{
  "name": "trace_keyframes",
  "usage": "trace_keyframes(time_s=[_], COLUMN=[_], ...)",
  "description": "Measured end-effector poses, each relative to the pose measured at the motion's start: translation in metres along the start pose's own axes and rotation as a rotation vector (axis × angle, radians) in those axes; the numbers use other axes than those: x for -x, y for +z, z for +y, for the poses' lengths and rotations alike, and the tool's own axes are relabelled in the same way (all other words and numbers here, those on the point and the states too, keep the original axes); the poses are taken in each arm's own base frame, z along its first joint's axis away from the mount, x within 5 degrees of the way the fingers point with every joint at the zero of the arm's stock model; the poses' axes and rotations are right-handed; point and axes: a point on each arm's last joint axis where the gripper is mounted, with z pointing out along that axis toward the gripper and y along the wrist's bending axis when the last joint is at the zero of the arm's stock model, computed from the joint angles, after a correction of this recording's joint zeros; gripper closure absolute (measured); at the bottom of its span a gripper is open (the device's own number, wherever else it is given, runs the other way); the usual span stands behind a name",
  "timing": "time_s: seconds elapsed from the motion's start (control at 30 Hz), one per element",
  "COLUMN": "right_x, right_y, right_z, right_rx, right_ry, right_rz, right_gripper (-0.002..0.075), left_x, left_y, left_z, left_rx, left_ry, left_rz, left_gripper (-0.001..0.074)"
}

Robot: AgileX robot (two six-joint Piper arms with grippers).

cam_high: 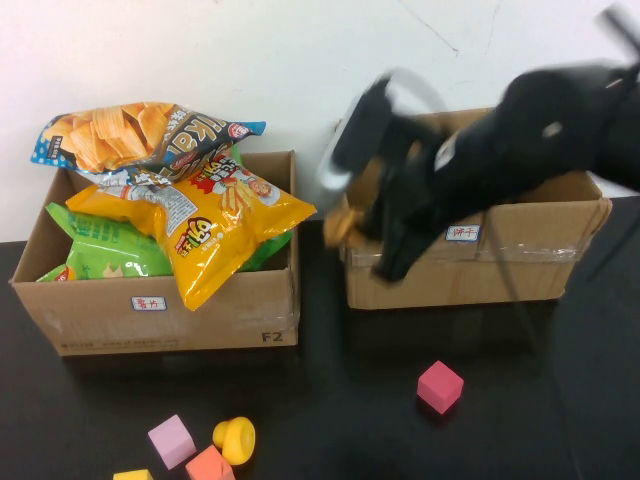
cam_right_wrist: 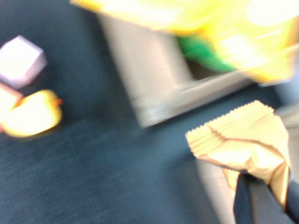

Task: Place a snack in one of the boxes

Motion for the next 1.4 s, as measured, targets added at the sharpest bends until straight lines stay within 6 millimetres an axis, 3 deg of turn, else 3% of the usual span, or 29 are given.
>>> trace_keyframes(time_s=[0.13, 0.23, 0.4, 0.53, 0.6, 0.77, 0.87, 0.97, 1.13, 1.3, 1.4], right_x=[0.003, -0.003, -0.026, -0.046, -0.055, -0.067, -0.065, -0.055, -0.029, -0.014, -0.025], right_y=[-0.028, -0.032, -0.013, 0.014, 0.029, 0.048, 0.042, 0.015, -0.059, -0.143, -0.172], right_z=[-0.027, -0.052, -0.089, -0.104, -0.105, -0.103, -0.102, -0.099, -0.09, -0.068, -0.045], right_rx=[-0.187, -0.301, -0.411, -0.426, -0.414, -0.376, -0.364, -0.365, -0.41, -0.466, -0.485], right_ry=[0.018, 0.06, 0.161, 0.221, 0.235, 0.251, 0.252, 0.219, 0.13, 0.083, 0.076], right_rz=[-0.082, -0.139, -0.18, -0.165, -0.14, -0.085, -0.075, -0.083, -0.142, -0.222, -0.246], right_gripper=[0.0695, 0.0695, 0.0695, 0.0678, 0.0622, 0.0372, 0.0337, 0.0398, 0.0655, 0.0714, 0.0719], left_x=[0.0, 0.0, 0.0, 0.0, 0.0, 0.0, 0.0, 0.0, 0.0, 0.0, 0.001], left_y=[0.0, 0.0, 0.0, 0.0, 0.0, 0.0, 0.0, 0.0, 0.0, 0.0, 0.0], left_z=[0.0, 0.0, 0.0, 0.0, 0.0, 0.0, 0.0, 0.0, 0.0, 0.0, -0.001], left_rx=[0.0, 0.0, 0.0, 0.0, 0.0, 0.0, 0.0, 0.0, -0.001, -0.005, -0.006], left_ry=[-0.002, -0.002, -0.002, -0.002, -0.002, -0.002, -0.002, -0.002, -0.005, -0.033, -0.039], left_rz=[0.0, 0.0, 0.0, 0.0, 0.0, 0.0, 0.0, 0.0, -0.001, -0.005, -0.006], left_gripper=[0.0737, 0.0737, 0.0737, 0.0737, 0.0737, 0.0737, 0.0737, 0.0737, 0.0737, 0.0737, 0.0737])
